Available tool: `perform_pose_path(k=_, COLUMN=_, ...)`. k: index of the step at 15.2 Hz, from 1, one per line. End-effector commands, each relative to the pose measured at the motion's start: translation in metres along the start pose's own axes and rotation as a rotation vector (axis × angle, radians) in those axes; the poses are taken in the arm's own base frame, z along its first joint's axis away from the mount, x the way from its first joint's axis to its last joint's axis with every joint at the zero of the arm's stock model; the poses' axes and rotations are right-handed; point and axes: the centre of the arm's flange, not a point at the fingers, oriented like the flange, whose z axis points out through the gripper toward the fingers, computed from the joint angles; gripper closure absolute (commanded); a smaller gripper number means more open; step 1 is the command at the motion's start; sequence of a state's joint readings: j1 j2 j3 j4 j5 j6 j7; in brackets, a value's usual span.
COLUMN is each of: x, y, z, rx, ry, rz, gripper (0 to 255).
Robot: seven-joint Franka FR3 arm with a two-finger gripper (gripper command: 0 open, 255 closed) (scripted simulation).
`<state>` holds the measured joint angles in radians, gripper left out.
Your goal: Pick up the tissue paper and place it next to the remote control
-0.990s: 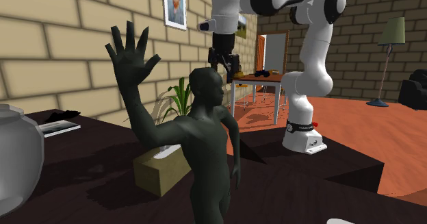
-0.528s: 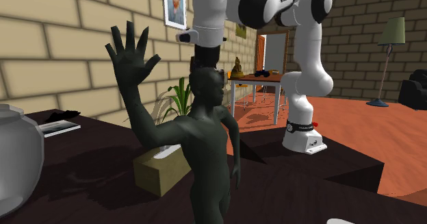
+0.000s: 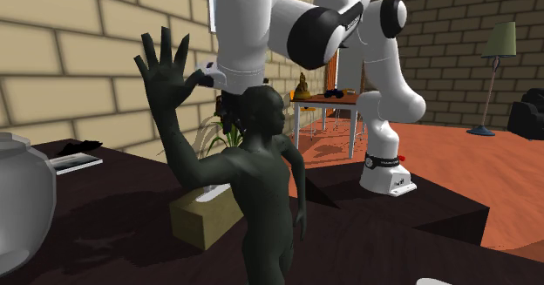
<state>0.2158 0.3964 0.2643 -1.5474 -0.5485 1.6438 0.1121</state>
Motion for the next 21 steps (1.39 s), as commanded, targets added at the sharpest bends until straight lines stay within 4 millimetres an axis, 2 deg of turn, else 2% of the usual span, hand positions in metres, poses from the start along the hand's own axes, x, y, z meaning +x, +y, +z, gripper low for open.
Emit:
perform_pose_path(k=1, x=0.026, y=-0.01, z=0.005, rx=-0.034, ry=-0.008, rz=-0.022, gripper=0)
perform_pose_path(k=3, x=0.052, y=-0.023, z=0.012, rx=-0.065, ry=-0.015, rz=-0.044, gripper=0)
perform_pose_path(k=4, x=0.053, y=-0.024, z=0.012, rx=-0.067, ry=-0.016, rz=-0.045, gripper=0)
perform_pose_path(k=11, x=0.053, y=-0.021, z=0.052, rx=-0.067, ry=-0.016, rz=-0.045, gripper=0)
perform_pose_path(k=19, x=0.053, y=-0.021, z=0.052, rx=-0.067, ry=-0.016, rz=-0.045, gripper=0)
perform_pose_path(k=20, x=0.053, y=-0.021, z=0.052, rx=-0.067, ry=-0.016, rz=-0.045, gripper=255)
perform_pose_path(k=21, x=0.053, y=-0.021, z=0.052, rx=-0.067, ry=-0.016, rz=-0.045, gripper=255)
